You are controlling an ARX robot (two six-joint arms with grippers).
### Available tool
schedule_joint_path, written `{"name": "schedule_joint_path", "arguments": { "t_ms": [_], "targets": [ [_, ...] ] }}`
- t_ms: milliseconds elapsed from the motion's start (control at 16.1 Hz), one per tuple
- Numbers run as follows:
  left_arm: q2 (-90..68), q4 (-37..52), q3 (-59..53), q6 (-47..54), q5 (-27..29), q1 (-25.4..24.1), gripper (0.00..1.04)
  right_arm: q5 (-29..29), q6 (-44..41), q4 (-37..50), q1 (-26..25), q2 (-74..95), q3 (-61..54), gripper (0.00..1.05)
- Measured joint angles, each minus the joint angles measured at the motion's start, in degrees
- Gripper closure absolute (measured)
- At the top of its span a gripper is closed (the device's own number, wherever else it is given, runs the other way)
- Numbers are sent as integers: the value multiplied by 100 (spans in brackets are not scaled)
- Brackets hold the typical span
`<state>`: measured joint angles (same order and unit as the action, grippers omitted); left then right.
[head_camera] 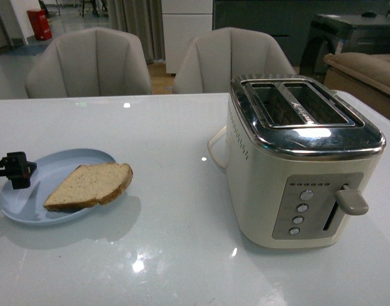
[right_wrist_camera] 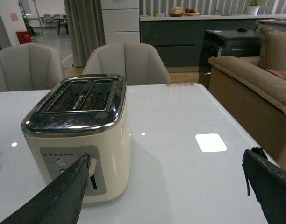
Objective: Left arm holds plate, right arm toasts bread
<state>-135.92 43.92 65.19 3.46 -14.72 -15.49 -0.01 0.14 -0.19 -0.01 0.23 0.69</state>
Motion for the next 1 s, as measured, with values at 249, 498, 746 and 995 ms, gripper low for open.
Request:
{"name": "schedule_joint_path", "arguments": {
  "t_ms": [249, 498, 746, 995],
  "targets": [
    [-116, 26, -2, 7, -11, 7, 44, 0, 0, 0, 0, 0, 0, 6],
    [-166, 72, -39, 76, -44, 59, 81, 0, 0, 0, 0, 0, 0, 6],
    [-160, 151, -55, -118, -127, 83, 102, 0, 0, 0, 0, 0, 0, 6],
    [-122, 136, -94, -205, -140, 74, 102, 0, 0, 0, 0, 0, 0, 6]
  ]
}}
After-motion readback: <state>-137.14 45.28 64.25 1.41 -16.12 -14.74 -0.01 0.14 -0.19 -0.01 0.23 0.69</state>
